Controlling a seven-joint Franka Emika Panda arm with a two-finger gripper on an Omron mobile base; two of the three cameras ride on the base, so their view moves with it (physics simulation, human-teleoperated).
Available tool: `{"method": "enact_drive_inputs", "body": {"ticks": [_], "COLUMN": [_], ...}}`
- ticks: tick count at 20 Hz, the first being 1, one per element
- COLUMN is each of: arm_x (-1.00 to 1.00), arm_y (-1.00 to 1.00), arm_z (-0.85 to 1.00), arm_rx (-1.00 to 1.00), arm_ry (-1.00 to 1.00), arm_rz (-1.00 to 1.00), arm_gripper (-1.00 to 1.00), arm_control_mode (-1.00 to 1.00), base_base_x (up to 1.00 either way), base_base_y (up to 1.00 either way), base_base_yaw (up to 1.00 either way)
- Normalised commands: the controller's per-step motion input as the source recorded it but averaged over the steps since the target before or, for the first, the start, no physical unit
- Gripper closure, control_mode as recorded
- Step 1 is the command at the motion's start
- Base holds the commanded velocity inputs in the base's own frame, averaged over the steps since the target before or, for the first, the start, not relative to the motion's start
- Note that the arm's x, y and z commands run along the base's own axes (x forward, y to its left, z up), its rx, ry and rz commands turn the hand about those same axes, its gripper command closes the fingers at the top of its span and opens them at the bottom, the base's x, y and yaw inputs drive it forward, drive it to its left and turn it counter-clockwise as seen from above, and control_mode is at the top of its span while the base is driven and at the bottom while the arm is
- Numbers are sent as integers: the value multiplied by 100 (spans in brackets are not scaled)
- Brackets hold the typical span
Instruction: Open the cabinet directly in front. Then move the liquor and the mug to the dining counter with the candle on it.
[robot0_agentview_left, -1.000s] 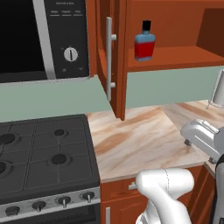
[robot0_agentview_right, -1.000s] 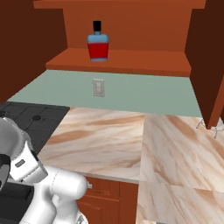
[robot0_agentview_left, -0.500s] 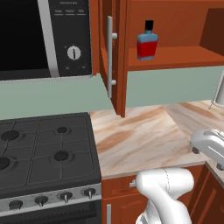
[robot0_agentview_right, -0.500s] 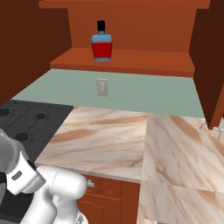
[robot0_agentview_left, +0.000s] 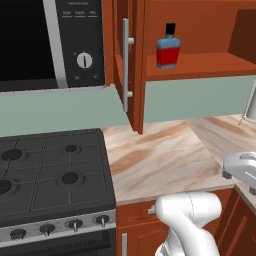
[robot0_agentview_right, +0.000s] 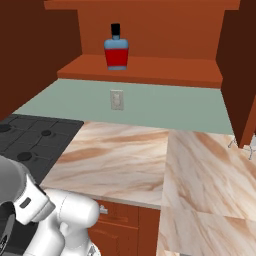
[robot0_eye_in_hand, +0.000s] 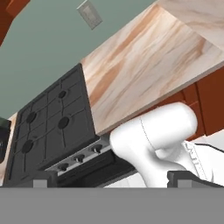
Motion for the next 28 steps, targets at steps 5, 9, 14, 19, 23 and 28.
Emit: {"method": "enact_drive_inputs", "body": {"ticks": [5,9,14,19,23,28], "arm_x": [0,0,-4,-2,0,0], "arm_y": [0,-8,-24,-7,-5,-33], "arm_z": [32,44,34,22,17,15], "arm_rx": [0,-3,-15,-25,-32,-19], "arm_ry": [0,0,0,0,0,0], "arm_rz": [0,-2,-10,-2,-3,0], "arm_gripper": [-100,-100,-100,-100,-100,-100], "arm_control_mode": [-100,-100,-100,-100,-100,-100], "base_base_x": [0,0,0,0,0,0], "base_base_y": [0,0,0,0,0,0], "base_base_yaw": [0,0,0,0,0,0]}}
